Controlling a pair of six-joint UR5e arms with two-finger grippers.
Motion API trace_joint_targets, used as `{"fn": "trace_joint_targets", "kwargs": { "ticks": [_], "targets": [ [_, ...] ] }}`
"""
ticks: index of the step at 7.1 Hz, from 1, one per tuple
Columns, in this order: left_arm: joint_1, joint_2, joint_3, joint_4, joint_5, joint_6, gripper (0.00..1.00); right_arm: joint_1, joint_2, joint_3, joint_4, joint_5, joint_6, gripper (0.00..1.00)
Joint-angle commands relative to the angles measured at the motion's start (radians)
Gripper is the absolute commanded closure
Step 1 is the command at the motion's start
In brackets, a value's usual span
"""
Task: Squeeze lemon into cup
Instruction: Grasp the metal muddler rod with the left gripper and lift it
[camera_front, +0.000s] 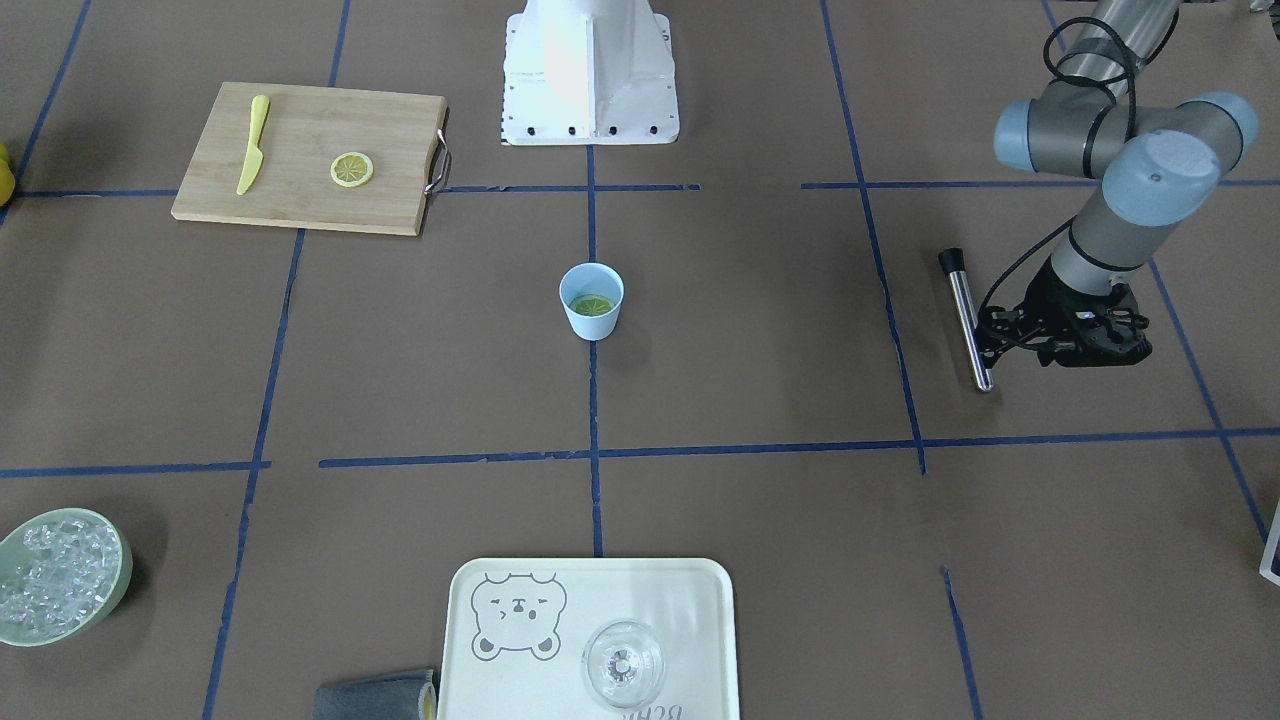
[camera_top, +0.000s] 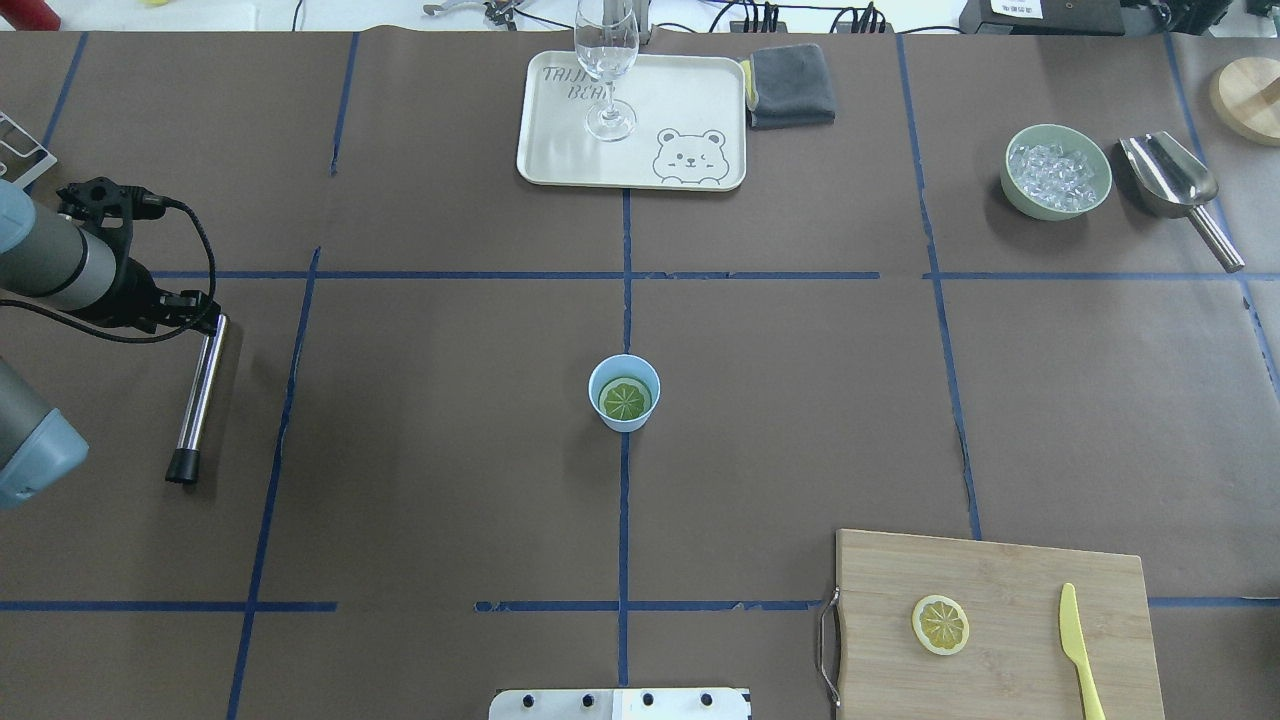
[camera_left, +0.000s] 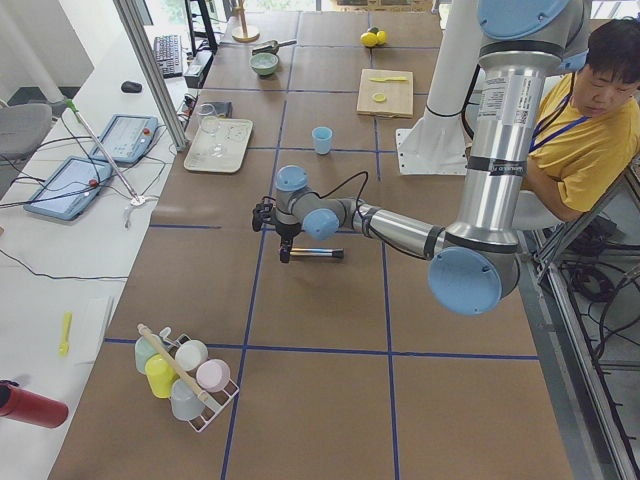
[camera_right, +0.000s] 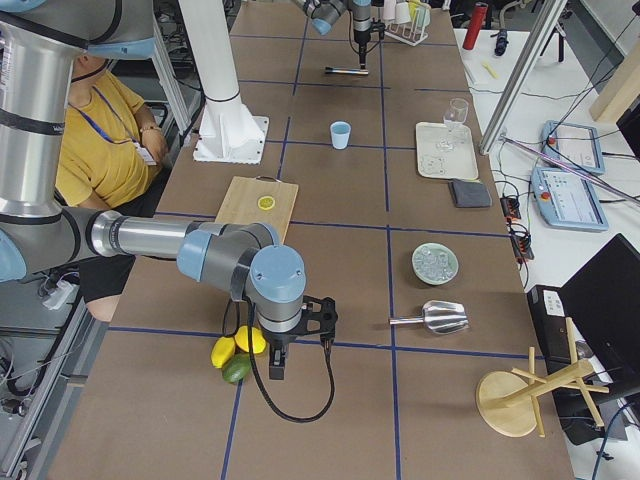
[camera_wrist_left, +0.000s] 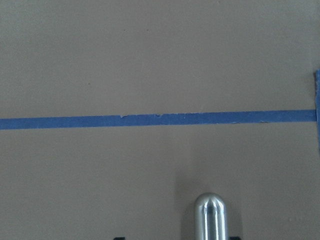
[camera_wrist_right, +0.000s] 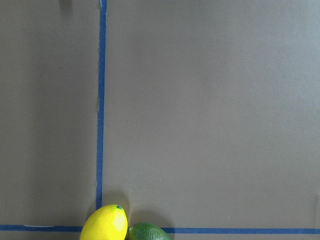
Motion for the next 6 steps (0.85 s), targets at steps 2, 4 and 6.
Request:
{"fn": "trace_joint_targets", "kwargs": {
  "ticks": [2,4,6],
  "targets": [
    [0.049,-0.045,0.058,-0.003,0.001,0.004,0.26,0.0,-0.005,-0.004,0.004,0.0,-0.002,0.0],
    [0.051,-0.045,0.06,-0.003,0.001,0.014,0.41,0.0,-0.006,-0.009,0.004,0.0,-0.004,0.0],
    [0.05,-0.044,0.049,0.003,-0.001,0.018,1.0,0.001,-0.006,-0.009,0.004,0.0,-0.004,0.0]
  ]
}}
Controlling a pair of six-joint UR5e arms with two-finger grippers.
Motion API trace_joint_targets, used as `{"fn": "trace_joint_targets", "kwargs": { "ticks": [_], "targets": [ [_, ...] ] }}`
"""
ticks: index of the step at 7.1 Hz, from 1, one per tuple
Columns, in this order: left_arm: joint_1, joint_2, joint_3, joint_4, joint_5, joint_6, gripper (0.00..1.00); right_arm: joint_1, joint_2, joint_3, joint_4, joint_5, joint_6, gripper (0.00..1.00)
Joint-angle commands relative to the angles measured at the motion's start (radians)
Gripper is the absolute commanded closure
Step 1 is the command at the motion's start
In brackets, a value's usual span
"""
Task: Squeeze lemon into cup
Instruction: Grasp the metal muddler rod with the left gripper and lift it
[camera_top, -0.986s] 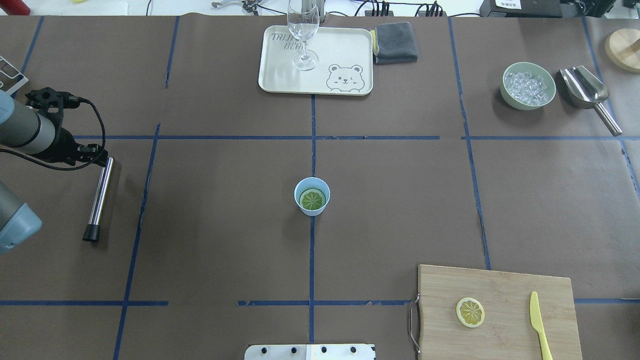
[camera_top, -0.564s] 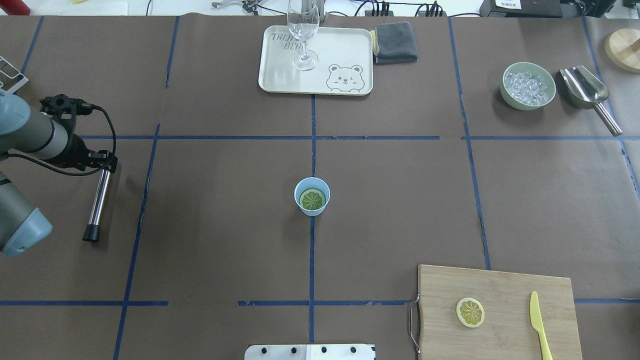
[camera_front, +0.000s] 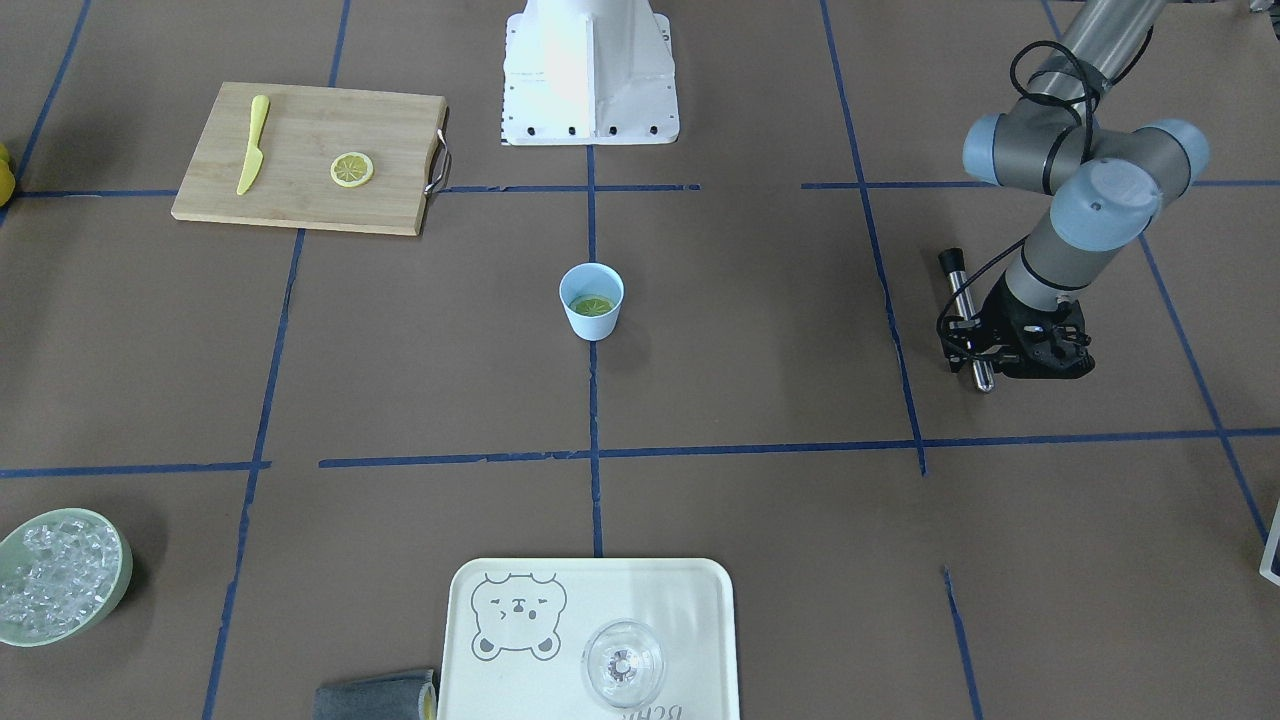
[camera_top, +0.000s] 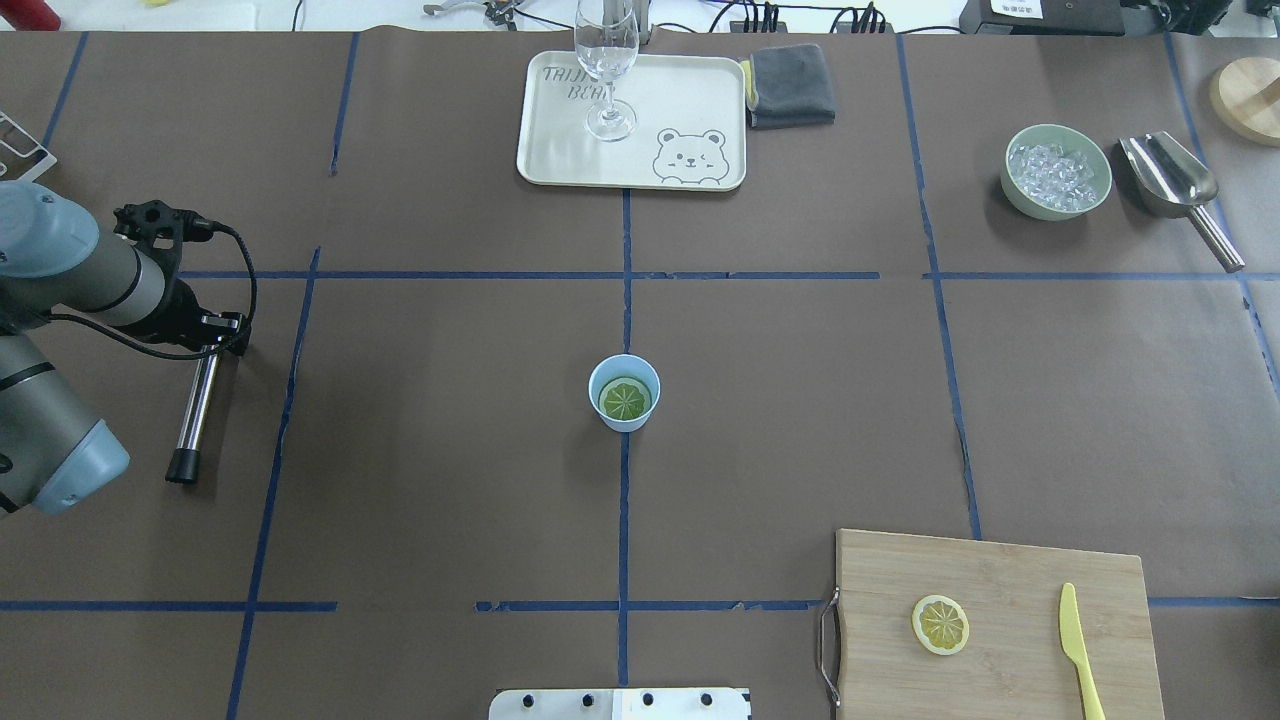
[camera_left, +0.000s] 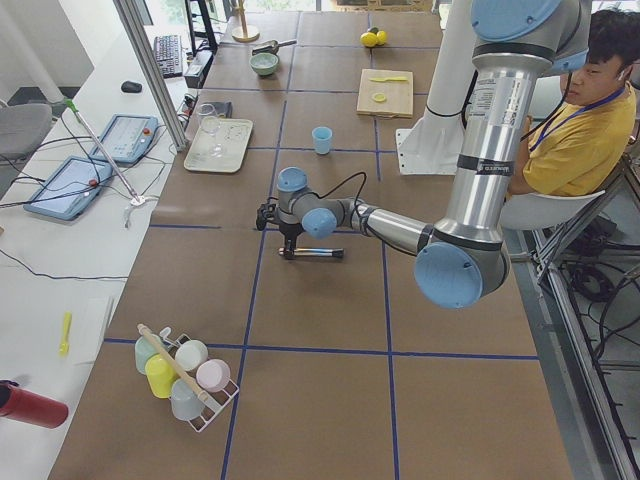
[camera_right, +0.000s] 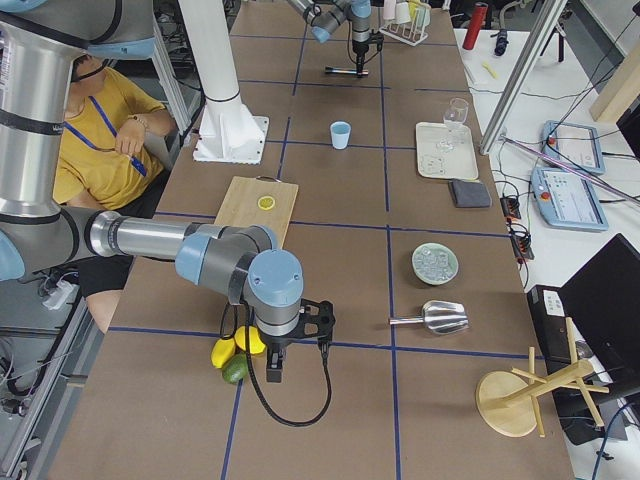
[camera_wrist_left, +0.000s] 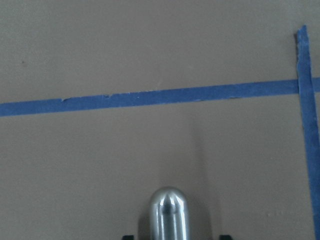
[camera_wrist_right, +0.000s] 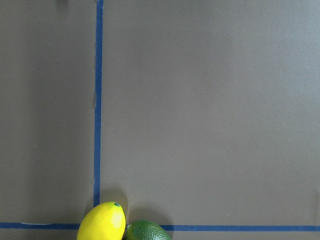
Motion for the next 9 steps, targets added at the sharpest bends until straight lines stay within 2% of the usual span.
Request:
{"fn": "trace_joint_targets", "kwargs": {
  "ticks": [1,4,5,6,7,8,9],
  "targets": [
    [0.0,0.001,-0.009,0.003,0.002,0.009,1.0,0.003,0.0,0.001,0.0,0.0,-0.002,0.0],
    [-0.002,-0.002,-0.112,0.004,0.009,0.068,1.0,0.003,0.001,0.003,0.0,0.002,0.001,0.0],
    [-0.005,-0.092,-0.132,-0.004,0.123,0.073,1.0,0.003,0.001,0.009,0.0,0.002,0.004,0.0],
    [-0.002,-0.173,-0.14,-0.006,0.193,0.07,1.0,0.003,0.001,0.012,0.002,0.002,0.004,0.0],
    [-0.001,-0.232,-0.163,-0.007,0.203,0.075,1.0,0.003,0.003,0.012,0.002,0.002,0.003,0.0],
    [0.0,-0.273,-0.186,-0.06,0.276,0.073,1.0,0.003,0.004,0.012,0.003,0.003,0.003,0.0],
    [0.022,-0.274,-0.209,-0.204,0.386,0.07,1.0,0.001,0.007,0.012,0.024,0.003,0.012,0.0]
  ]
}}
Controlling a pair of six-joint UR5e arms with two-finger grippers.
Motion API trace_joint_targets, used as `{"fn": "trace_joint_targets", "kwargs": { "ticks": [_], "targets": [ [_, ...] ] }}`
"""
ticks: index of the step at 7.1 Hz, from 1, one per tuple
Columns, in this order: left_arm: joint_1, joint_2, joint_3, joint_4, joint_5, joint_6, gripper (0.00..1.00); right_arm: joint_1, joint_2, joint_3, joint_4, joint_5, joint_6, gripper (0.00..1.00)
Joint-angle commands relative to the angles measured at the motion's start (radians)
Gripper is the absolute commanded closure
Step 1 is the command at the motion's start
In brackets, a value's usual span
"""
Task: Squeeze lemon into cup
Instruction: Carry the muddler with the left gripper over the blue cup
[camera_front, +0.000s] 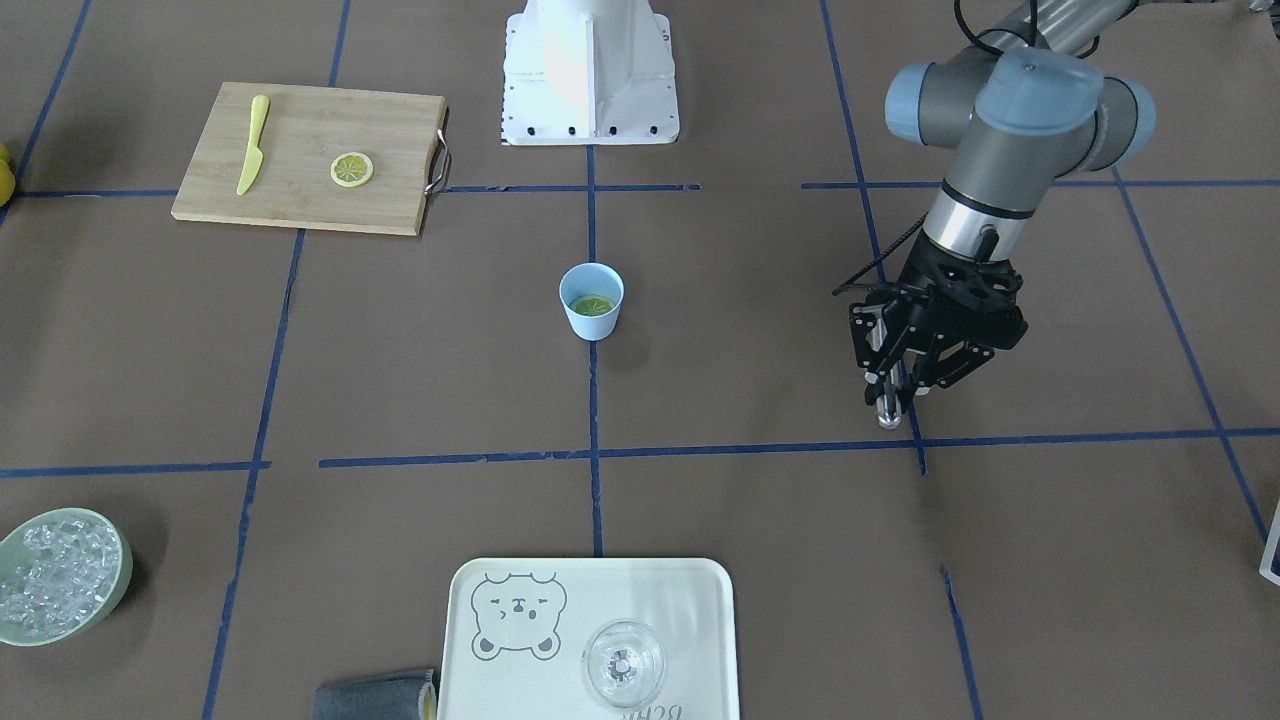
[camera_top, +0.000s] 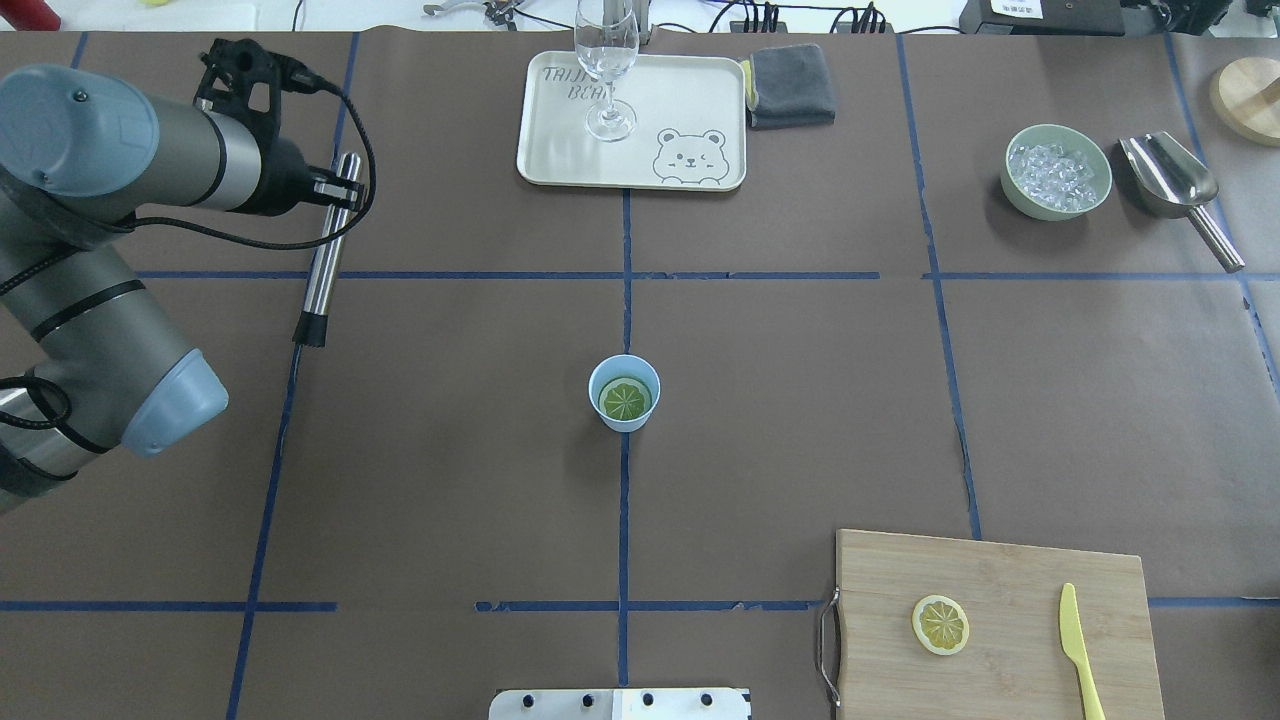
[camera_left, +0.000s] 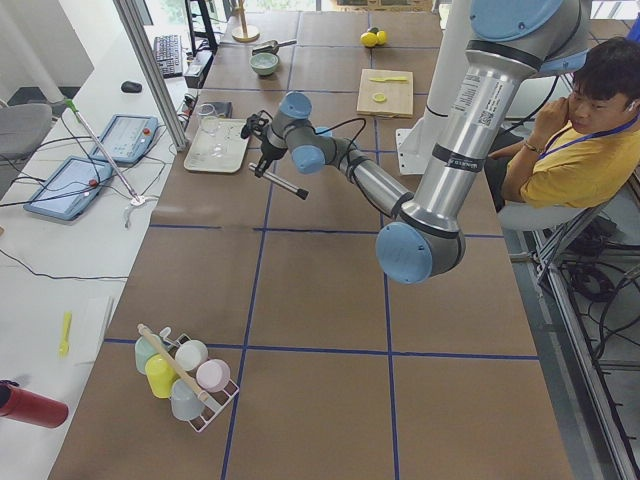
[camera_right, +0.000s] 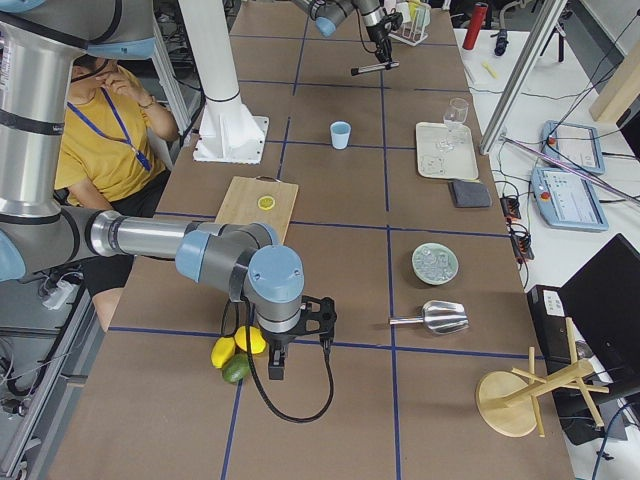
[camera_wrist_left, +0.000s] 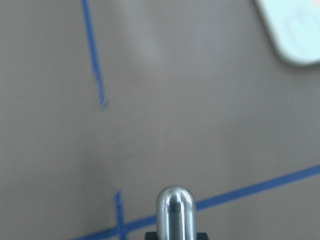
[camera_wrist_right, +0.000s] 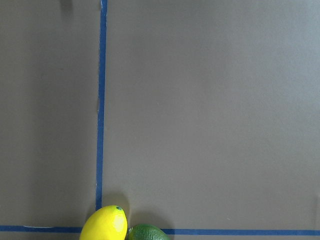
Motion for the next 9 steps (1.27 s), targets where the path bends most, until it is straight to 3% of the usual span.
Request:
{"fn": "trace_joint_targets", "kwargs": {
  "ticks": [1,2,4,6,7,9],
  "targets": [
    [0.039,-0.024,-0.033,-0.283,0.129,-0.008,1.0,-0.004,0.009,-0.001,0.038,0.007,0.019,0.0],
    [0.071,-0.03,-0.03,-0.431,0.132,-0.002,1.0,-0.007,0.015,0.0,0.038,0.008,0.057,0.0],
    [0.199,-0.04,0.003,-0.77,0.257,0.077,1.0,-0.052,0.017,0.031,0.044,0.017,0.18,0.0],
    [0.272,-0.092,0.022,-0.871,0.266,0.162,1.0,-0.165,0.017,0.095,0.047,0.039,0.324,0.0],
    [0.287,-0.092,0.033,-0.942,0.266,0.176,1.0,-0.228,0.015,0.091,0.108,0.057,0.333,0.0],
    [0.333,-0.124,0.142,-1.103,0.27,0.261,1.0,-0.28,0.012,0.089,0.138,0.057,0.363,0.0]
  ]
}}
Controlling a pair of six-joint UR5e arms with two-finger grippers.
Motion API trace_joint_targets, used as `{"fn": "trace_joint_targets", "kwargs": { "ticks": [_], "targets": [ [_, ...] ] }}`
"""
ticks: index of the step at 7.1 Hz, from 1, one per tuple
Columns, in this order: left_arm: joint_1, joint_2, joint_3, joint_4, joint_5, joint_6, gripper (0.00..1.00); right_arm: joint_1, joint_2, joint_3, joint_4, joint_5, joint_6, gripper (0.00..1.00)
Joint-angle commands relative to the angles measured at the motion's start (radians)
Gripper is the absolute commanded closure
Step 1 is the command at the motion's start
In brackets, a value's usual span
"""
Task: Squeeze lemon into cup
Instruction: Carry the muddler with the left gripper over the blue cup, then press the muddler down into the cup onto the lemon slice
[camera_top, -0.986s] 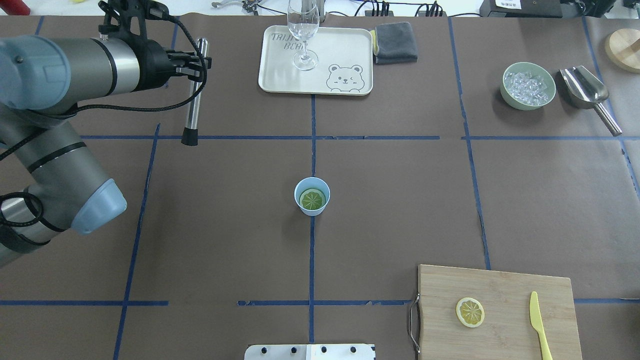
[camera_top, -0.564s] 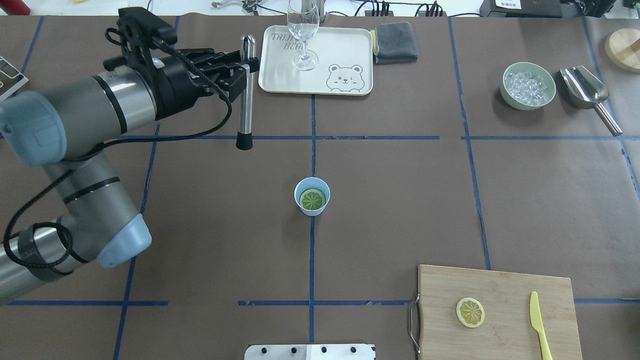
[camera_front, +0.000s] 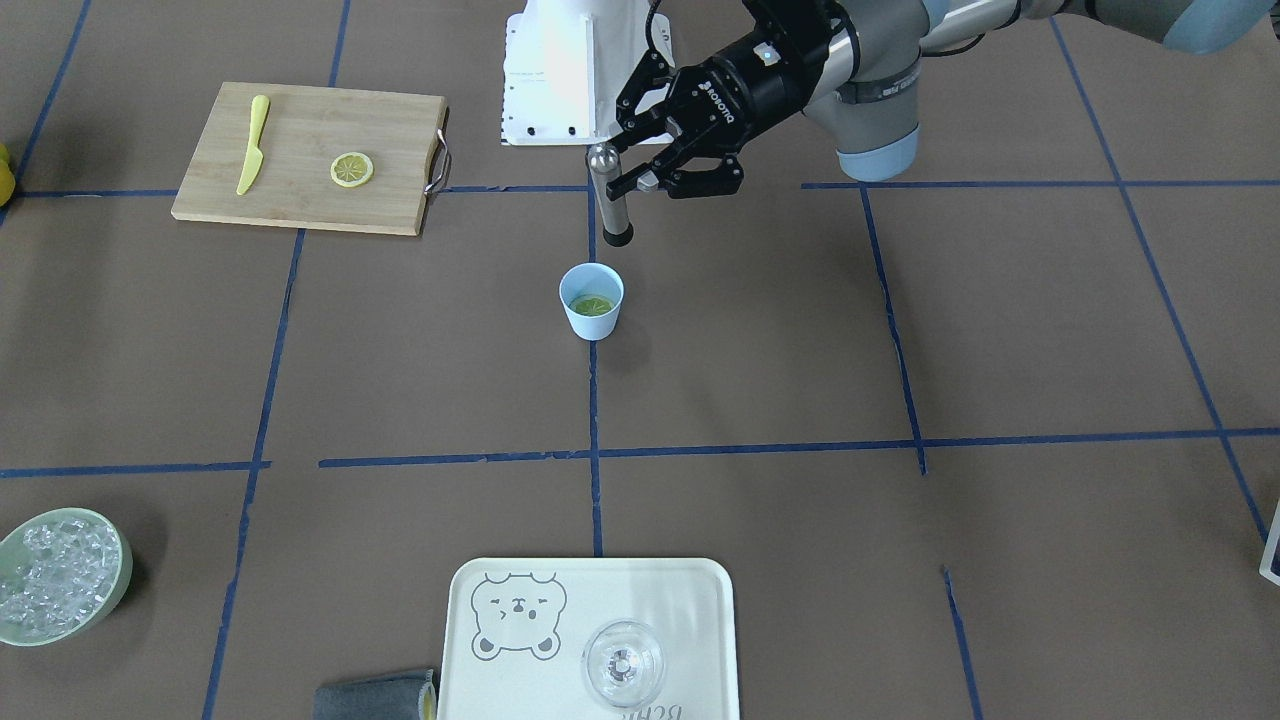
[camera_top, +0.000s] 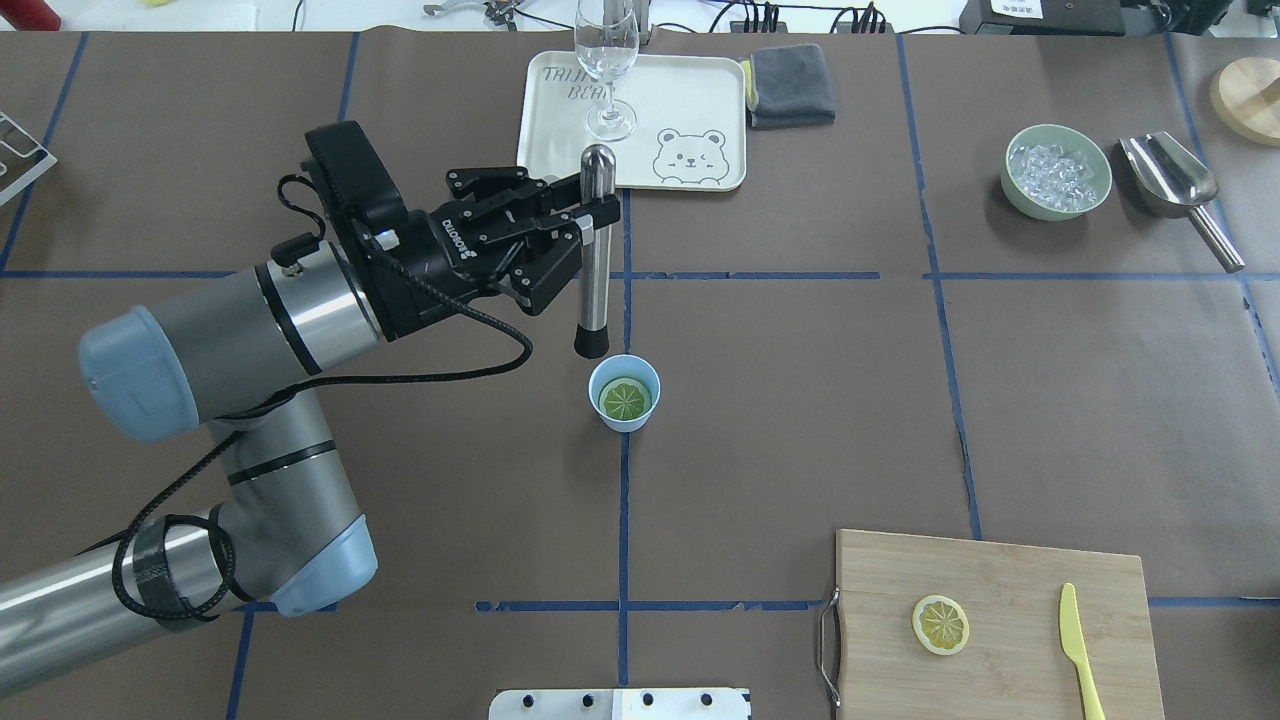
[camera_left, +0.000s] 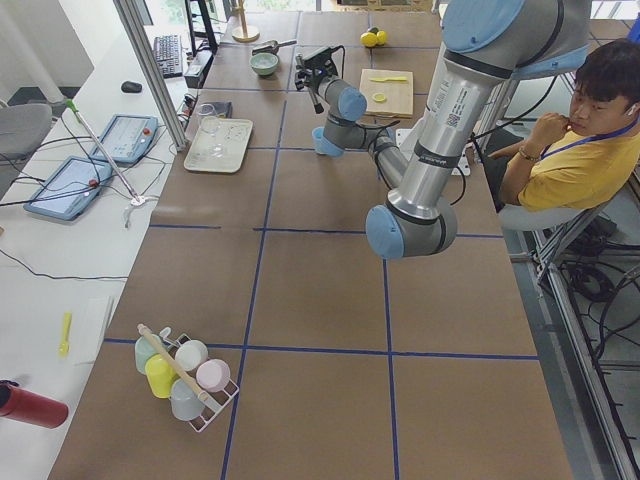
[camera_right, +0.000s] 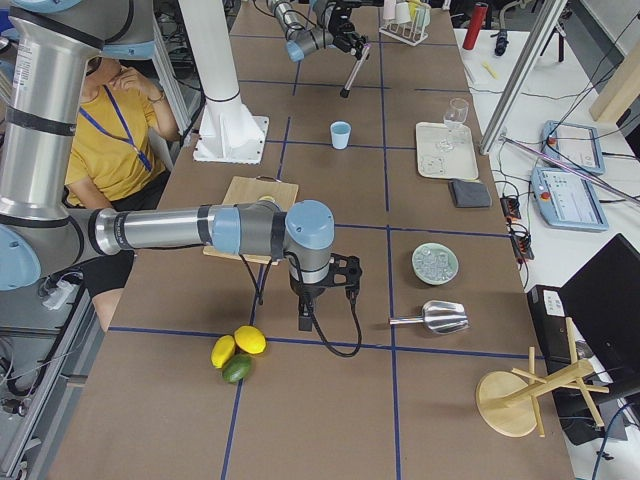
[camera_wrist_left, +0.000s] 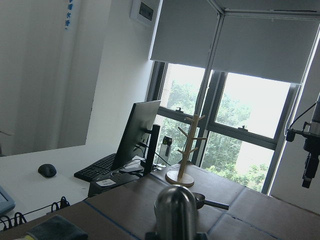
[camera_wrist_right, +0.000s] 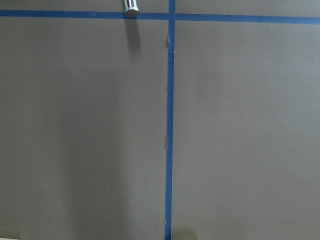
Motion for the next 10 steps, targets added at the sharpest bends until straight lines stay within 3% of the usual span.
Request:
{"fn": "trace_joint_targets", "kwargs": {
  "ticks": [1,2,3,4,10],
  "targets": [
    [0.021,-0.025,0.103,-0.157,0.003,0.099,1.0,-0.046,-0.002,0.002,0.02,0.002,0.02,0.0],
    [0.025,-0.029,0.155,-0.205,0.01,0.107,1.0,-0.05,-0.002,0.002,0.02,0.004,0.022,0.0],
    [0.074,-0.034,0.214,-0.263,0.107,0.111,1.0,-0.05,-0.002,0.002,0.02,0.004,0.022,0.0],
    [0.135,-0.054,0.232,-0.285,0.148,0.199,1.0,-0.05,-0.003,0.002,0.019,0.004,0.022,0.0],
    [0.169,-0.058,0.369,-0.313,0.204,0.237,1.0,-0.048,-0.008,0.005,0.019,0.004,0.022,0.0]
  ]
}}
